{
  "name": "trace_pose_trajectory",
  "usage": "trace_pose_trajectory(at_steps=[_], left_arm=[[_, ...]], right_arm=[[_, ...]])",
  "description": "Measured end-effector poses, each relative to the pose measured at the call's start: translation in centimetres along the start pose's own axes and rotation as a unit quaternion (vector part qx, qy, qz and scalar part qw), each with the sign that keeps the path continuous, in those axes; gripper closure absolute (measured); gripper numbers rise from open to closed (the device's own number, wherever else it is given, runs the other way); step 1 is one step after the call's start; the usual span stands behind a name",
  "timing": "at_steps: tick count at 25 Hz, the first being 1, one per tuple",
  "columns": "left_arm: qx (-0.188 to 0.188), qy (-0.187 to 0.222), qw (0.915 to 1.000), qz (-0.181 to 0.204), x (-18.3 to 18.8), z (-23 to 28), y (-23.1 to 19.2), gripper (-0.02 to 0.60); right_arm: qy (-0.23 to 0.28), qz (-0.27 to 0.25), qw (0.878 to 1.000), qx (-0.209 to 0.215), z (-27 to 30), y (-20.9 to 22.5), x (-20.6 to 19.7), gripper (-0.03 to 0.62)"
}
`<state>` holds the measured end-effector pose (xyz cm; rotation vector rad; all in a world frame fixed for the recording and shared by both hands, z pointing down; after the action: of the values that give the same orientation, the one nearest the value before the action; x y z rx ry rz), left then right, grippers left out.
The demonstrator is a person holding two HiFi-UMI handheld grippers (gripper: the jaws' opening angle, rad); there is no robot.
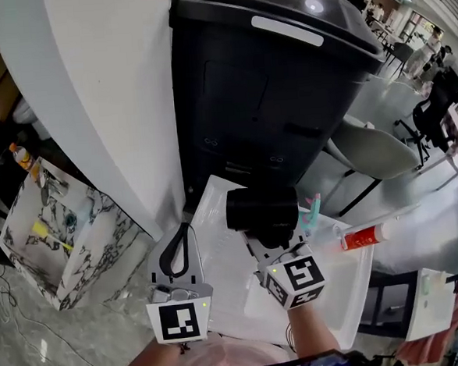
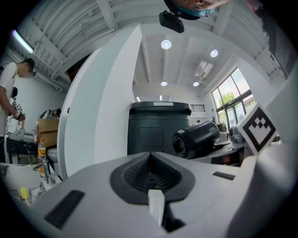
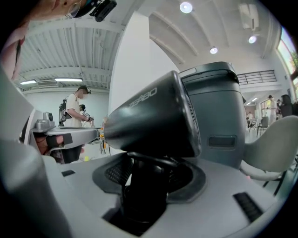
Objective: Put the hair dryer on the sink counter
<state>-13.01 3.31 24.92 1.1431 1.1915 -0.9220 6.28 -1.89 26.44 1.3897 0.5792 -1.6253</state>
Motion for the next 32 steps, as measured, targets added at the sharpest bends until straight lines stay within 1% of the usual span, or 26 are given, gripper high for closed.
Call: trace_pose_trajectory(at_steps=[7, 11, 14, 18, 22, 28, 32], left_arm=[[0.011, -0.032, 0.9994, -0.008, -2.2, 1.5, 0.3, 0.571], [0.013, -0.059, 0.9981, -0.008, -3.5, 2.2, 0.6, 0.571], [0.015, -0.082, 0.9965, -0.009, -4.9, 2.7, 0.4, 0.571], [0.012, -0.107, 0.9942, -0.010, -6.6, 3.3, 0.5, 0.571], [0.007, -0.128, 0.9917, -0.012, -8.0, 4.2, 0.7, 0.571], [0.002, -0.147, 0.9889, -0.016, -9.2, 5.6, 0.9, 0.571], [0.000, -0.158, 0.9873, -0.019, -10.0, 6.4, 0.8, 0.571]], right_arm=[[-0.035, -0.007, 0.999, -0.018, 2.6, 2.7, -2.3, 0.368], [-0.069, 0.009, 0.997, -0.016, 4.5, 3.8, -5.1, 0.368], [-0.099, 0.030, 0.994, -0.016, 6.0, 4.8, -7.4, 0.368], [-0.142, 0.068, 0.987, -0.022, 7.6, 6.2, -10.4, 0.367], [-0.179, 0.096, 0.979, -0.024, 9.0, 7.5, -12.5, 0.367], [-0.231, 0.134, 0.963, -0.024, 10.7, 9.0, -14.3, 0.365], [-0.253, 0.159, 0.954, -0.030, 11.5, 9.5, -14.8, 0.365]])
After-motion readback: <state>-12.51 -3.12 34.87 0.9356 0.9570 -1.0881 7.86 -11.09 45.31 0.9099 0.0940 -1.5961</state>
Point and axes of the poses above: the fingertips, and each gripper's own axes: z forward along the fingers, y to its right, x out of its top, the point moved 9 cm from there along -z, backward along the fingers, and after that the axes turned 12 degrees about z, right-handed, at the moved point
